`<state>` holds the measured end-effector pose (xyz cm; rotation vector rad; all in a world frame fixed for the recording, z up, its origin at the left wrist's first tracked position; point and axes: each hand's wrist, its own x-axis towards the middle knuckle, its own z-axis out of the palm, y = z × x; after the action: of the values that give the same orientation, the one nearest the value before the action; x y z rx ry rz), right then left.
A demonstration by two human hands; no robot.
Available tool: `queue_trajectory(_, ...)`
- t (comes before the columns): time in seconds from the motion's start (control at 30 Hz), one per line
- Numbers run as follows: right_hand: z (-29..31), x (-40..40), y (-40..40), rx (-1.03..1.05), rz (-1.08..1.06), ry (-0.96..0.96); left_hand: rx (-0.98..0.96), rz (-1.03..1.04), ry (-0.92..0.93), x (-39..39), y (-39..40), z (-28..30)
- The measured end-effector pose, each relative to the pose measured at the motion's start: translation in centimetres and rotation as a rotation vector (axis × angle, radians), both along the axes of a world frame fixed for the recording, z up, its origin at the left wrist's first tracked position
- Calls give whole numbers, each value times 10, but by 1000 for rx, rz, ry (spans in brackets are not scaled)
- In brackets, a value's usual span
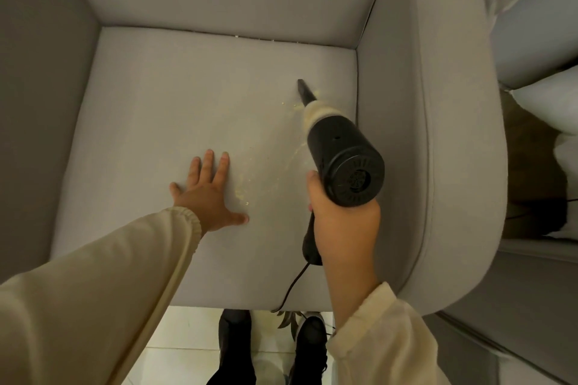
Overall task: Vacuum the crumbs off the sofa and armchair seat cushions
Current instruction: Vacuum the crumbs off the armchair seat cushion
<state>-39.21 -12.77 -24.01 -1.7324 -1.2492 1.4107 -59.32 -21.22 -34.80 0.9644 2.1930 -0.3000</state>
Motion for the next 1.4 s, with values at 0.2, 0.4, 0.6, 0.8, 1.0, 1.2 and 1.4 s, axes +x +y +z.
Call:
queue_trajectory(0.2, -2, 5, 1, -13, -134, 47, -10, -8, 2, 1, 0, 0)
queue_trajectory(0.4, -9, 8, -39, 42, 43, 38, -7, -20, 18, 1, -1, -1)
queue_trajectory(0.6, -1, 10, -39, 121, -44, 62, 5, -21, 24, 0, -2, -3)
queue_trajectory(0.8, -1, 17, -41, 101, -15, 48, 5, -22, 9, -1, -3, -5)
queue_trajectory(1.0, -5, 7, -63, -15, 176, 110, 9, -37, -5, -2, -3, -7)
queue_trajectory(1.2, -1, 7, -47, 84, 20, 113, -14, -32, 21, -1, -2, -7)
queue_trajectory(1.4, -6, 8, -41, -12, 132, 75, -13, -52, 27, -2, -2, -11)
